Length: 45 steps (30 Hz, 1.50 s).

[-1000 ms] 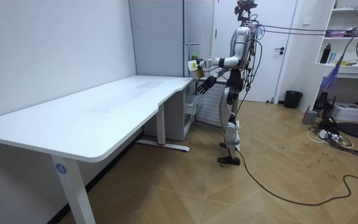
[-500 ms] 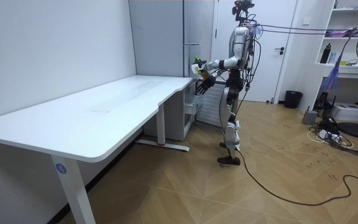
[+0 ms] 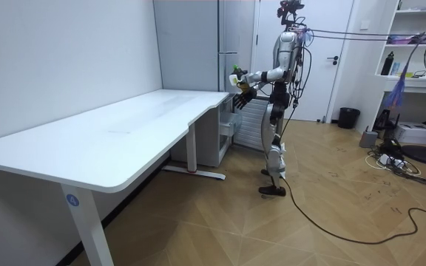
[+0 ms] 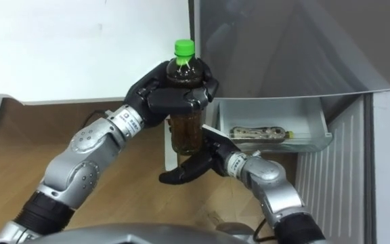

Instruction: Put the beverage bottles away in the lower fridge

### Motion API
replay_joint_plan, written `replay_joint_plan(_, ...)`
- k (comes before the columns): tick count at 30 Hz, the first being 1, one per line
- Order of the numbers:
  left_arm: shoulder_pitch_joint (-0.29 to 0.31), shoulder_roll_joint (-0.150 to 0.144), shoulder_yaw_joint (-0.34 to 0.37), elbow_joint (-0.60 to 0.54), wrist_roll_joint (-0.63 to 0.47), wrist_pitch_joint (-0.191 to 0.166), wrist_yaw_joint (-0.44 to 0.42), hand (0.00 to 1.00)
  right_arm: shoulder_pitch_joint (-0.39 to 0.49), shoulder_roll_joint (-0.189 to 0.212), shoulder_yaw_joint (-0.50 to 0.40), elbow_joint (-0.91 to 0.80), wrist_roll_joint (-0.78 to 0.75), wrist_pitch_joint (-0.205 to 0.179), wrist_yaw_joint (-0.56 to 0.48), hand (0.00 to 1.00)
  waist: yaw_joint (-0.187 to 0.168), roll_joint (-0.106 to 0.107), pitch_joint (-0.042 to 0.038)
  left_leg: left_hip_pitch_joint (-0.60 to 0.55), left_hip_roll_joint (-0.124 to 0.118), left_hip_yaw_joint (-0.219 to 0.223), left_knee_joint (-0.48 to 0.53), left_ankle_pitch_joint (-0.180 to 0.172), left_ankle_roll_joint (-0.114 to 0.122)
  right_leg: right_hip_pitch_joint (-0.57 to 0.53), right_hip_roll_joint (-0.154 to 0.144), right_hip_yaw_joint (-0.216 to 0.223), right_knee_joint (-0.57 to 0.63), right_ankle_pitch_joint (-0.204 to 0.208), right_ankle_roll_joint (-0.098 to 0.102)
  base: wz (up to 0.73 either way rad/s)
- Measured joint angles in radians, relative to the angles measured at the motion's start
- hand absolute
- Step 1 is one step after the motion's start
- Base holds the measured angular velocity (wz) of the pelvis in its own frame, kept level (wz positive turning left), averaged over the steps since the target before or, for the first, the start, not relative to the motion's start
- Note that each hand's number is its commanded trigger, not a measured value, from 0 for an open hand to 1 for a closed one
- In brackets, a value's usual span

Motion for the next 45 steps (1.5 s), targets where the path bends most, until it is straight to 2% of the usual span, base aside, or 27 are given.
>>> replay_joint_plan(12,0.016,-0.001,-0.001,0.0,0.0,-0.008,0.0,1.0,0.0,-0.019,0.027,0.0,0.04,0.005,-0.001,0.0,0.002,-0.001,-0.001,0.003,0.0,0.002,0.001,0.0,0.0,-0.001,0.0,0.003,0.005,0.0,0.0,0.0)
replay_joint_plan(17,0.035,-0.001,0.0,0.0,0.0,-0.033,-0.004,1.0,0.0,-0.019,0.028,0.0,0.04,0.005,0.013,0.0,0.001,0.0,-0.0014,0.007,0.0,0.004,0.004,0.0,0.0,-0.001,0.0,0.004,0.015,0.0,0.0,0.0)
replay_joint_plan(24,0.041,-0.001,0.002,0.001,0.0,-0.044,-0.025,1.0,0.0,-0.018,0.019,0.0,0.044,0.005,0.034,0.0,0.002,0.001,-0.0028,0.012,0.0,0.004,0.003,0.0,0.0,0.001,-0.001,0.005,0.017,0.0,0.0,0.0)
replay_joint_plan(29,0.042,0.0,0.013,0.044,0.0,-0.073,-0.054,1.0,0.004,-0.019,0.019,0.0,0.067,0.005,0.04,0.0,0.002,0.001,-0.0029,0.018,0.0,0.011,0.002,0.0,0.0,0.004,-0.001,0.014,0.016,0.0,0.0,-0.04)
replay_joint_plan(39,0.084,0.023,0.02,0.072,0.001,-0.072,-0.086,1.0,0.008,-0.019,0.016,-0.073,0.233,0.002,0.057,0.0,-0.004,0.003,-0.0035,0.018,0.001,0.01,0.002,0.0,0.0,0.006,-0.001,0.009,0.016,0.0,0.0,0.01)
replay_joint_plan(45,0.085,0.024,0.02,0.073,0.006,-0.072,-0.09,1.0,0.01,-0.019,0.016,-0.073,0.235,0.002,0.057,0.0,-0.003,0.011,-0.0062,0.019,0.002,0.009,0.001,0.0,0.0,0.007,0.0,0.007,0.017,0.0,0.0,0.01)
